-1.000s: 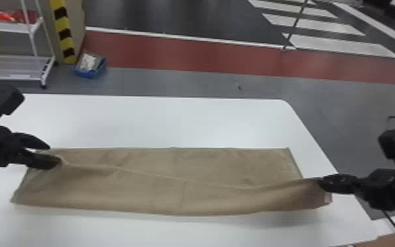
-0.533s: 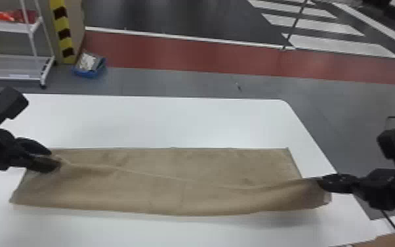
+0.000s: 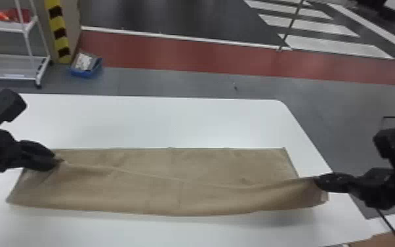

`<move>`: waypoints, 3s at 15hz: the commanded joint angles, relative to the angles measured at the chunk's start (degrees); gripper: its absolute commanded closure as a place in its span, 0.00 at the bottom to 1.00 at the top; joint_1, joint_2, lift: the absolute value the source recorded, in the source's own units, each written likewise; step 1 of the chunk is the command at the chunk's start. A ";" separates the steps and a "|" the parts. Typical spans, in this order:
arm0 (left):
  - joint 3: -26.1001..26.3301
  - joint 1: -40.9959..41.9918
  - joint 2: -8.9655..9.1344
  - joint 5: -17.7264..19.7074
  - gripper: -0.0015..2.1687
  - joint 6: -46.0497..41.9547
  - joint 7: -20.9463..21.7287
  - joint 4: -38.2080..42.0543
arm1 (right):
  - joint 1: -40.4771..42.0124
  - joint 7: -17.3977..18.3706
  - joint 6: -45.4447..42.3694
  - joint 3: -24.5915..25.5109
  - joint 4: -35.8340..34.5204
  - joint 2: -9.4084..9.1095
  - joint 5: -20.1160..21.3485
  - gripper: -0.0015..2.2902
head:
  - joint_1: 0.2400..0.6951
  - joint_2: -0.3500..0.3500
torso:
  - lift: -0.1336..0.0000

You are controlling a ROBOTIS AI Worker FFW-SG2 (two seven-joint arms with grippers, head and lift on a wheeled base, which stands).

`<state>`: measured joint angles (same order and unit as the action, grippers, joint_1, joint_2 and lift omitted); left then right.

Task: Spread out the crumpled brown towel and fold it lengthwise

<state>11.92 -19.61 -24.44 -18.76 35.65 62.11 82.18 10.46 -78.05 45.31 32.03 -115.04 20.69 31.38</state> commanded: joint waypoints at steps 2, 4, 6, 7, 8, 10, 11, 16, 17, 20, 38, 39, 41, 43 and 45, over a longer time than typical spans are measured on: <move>-2.78 1.51 -0.35 1.54 0.42 -4.57 0.46 1.14 | 0.00 -0.28 0.35 0.31 -0.01 0.14 -0.18 0.58 | 1.00 0.13 | 0.07; -4.45 2.21 -0.88 2.50 0.76 -6.33 1.17 1.50 | 0.00 -0.28 0.53 0.40 -0.10 0.14 -0.18 0.58 | 1.00 0.13 | 0.07; -4.98 3.00 -1.49 2.42 0.94 -6.33 0.99 1.85 | 0.00 -0.28 0.70 0.40 -0.27 0.06 -0.18 0.58 | 1.00 0.13 | 0.07; -5.60 3.35 -1.67 2.50 0.94 -6.51 1.08 2.29 | -0.09 -0.28 0.88 0.49 -0.36 0.06 -0.44 0.58 | 1.00 0.14 | 0.07; -6.48 3.88 -2.19 2.59 0.94 -6.51 1.17 2.55 | -0.44 -0.28 1.58 1.11 -0.53 0.06 -1.23 0.58 | 1.00 0.14 | 0.07; -8.14 3.97 -2.72 3.30 0.94 -6.51 1.87 3.08 | -1.93 -0.28 4.22 2.86 -0.80 0.41 -4.04 0.58 | 1.00 0.16 | 0.07; -9.02 4.05 -3.07 3.91 0.94 -6.51 1.87 3.25 | -2.46 -0.28 4.75 3.13 -0.80 0.58 -4.31 0.58 | 1.00 0.16 | 0.07; -9.64 4.76 -3.16 4.09 0.94 -6.51 1.61 2.81 | -5.71 -0.28 7.38 0.05 0.96 2.25 -3.60 0.58 | 1.00 0.20 | 0.07; -9.64 4.76 -3.16 4.09 0.94 -6.51 1.43 2.73 | -6.68 -0.28 8.09 -1.44 1.22 2.96 -2.90 0.58 | 1.00 0.20 | 0.07; -9.64 4.85 -3.25 3.91 0.94 -6.51 1.08 2.64 | -9.40 -0.28 10.55 -6.10 2.37 5.59 0.00 0.58 | 1.00 0.22 | 0.07; -10.08 4.85 -3.07 3.03 0.94 -6.33 -0.77 1.06 | -27.25 -0.28 9.67 -22.98 20.65 6.56 12.74 0.58 | 1.00 0.29 | 0.07; -10.08 4.76 -2.90 3.12 0.94 -6.33 -0.85 1.06 | -27.33 -0.28 9.49 -23.24 20.73 6.56 13.01 0.58 | 1.00 0.29 | 0.07; -10.08 4.58 -2.72 3.12 0.94 -6.33 -1.12 1.06 | -27.77 -0.28 9.32 -23.42 20.91 6.56 13.01 0.58 | 1.00 0.29 | 0.07; -10.08 4.32 -2.63 3.12 0.94 -5.98 -1.38 1.06 | -28.56 -0.28 8.79 -23.77 22.14 6.56 13.98 0.58 | 1.00 0.29 | 0.07; -10.08 4.32 -2.46 3.12 0.94 -5.98 -1.38 1.06 | -29.62 -0.28 7.38 -24.65 24.34 6.56 15.47 0.58 | 1.00 0.29 | 0.07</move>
<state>1.84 -15.26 -27.00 -15.64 29.64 60.73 83.24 -18.40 -78.05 53.73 8.01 -92.23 27.24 45.72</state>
